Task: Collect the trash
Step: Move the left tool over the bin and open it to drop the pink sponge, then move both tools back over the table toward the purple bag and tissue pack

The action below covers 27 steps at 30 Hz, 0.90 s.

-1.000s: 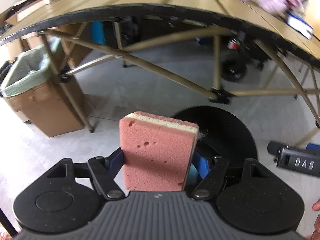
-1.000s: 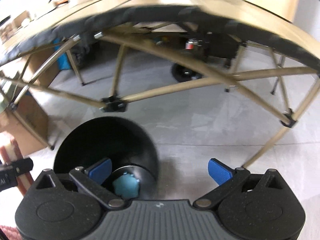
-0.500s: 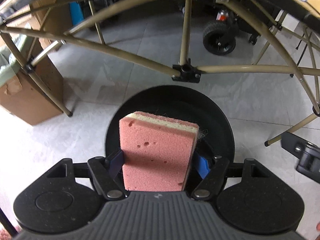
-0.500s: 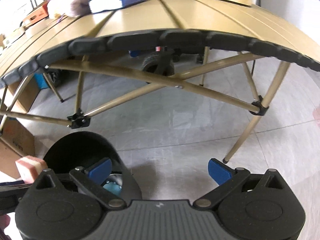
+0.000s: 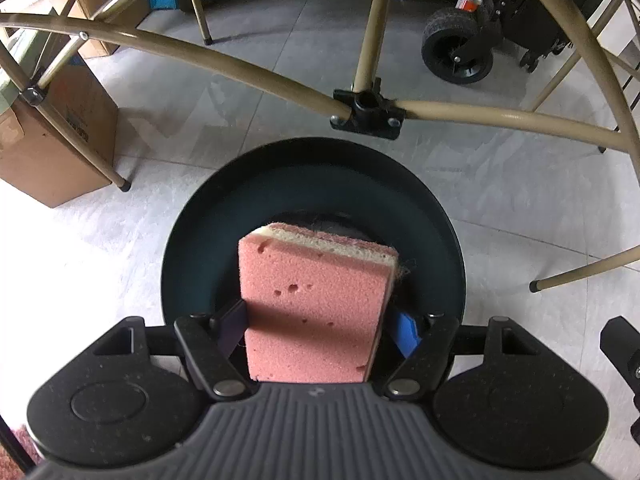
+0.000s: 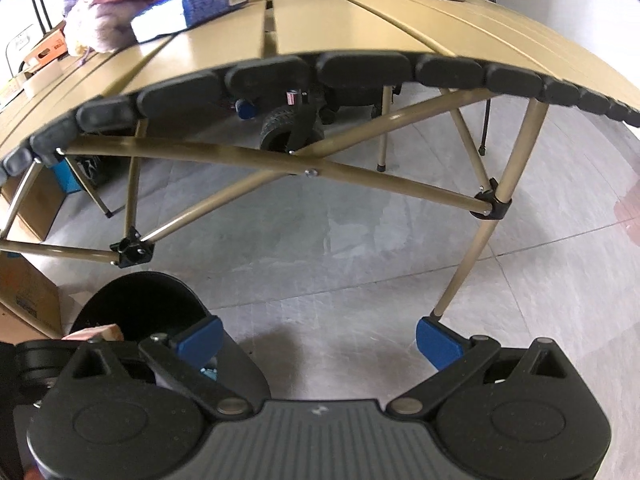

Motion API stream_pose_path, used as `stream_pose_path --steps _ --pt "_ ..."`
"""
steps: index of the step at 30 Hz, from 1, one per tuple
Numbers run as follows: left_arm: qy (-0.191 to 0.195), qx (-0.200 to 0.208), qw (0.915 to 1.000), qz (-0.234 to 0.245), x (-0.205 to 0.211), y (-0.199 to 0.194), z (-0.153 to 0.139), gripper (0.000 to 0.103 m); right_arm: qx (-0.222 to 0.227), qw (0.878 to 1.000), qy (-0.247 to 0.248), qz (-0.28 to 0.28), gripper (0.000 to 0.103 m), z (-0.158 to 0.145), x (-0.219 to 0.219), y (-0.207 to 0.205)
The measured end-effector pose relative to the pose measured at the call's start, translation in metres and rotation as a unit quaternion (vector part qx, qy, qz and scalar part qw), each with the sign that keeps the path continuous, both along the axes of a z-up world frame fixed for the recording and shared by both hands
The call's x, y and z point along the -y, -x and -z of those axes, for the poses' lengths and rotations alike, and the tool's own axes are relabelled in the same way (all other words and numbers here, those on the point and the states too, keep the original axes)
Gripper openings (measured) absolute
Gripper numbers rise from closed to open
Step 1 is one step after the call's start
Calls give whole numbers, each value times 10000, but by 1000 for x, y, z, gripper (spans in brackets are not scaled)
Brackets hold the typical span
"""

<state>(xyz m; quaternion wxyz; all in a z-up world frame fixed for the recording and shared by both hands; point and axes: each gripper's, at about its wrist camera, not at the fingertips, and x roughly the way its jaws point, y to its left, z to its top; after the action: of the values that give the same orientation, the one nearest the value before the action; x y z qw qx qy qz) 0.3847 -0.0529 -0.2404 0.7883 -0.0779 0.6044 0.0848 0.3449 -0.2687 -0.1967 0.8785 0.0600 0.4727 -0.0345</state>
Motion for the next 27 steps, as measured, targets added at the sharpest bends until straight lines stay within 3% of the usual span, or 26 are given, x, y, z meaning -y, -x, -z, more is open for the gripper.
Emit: stream_pose_path --steps 4,11,20,27 --pt "10 -199 9998 -42 1 -2 6 77 -24 10000 9 59 103 2 5 -1" --pt "67 -285 9996 -9 -1 -2 7 101 -8 10000 -3 66 103 2 7 -1" --pt "90 -365 9993 56 3 -2 8 101 9 10000 -19 79 103 1 9 0" --pt "37 -95 9997 203 3 5 -10 101 117 9999 -66 36 103 -6 10 3"
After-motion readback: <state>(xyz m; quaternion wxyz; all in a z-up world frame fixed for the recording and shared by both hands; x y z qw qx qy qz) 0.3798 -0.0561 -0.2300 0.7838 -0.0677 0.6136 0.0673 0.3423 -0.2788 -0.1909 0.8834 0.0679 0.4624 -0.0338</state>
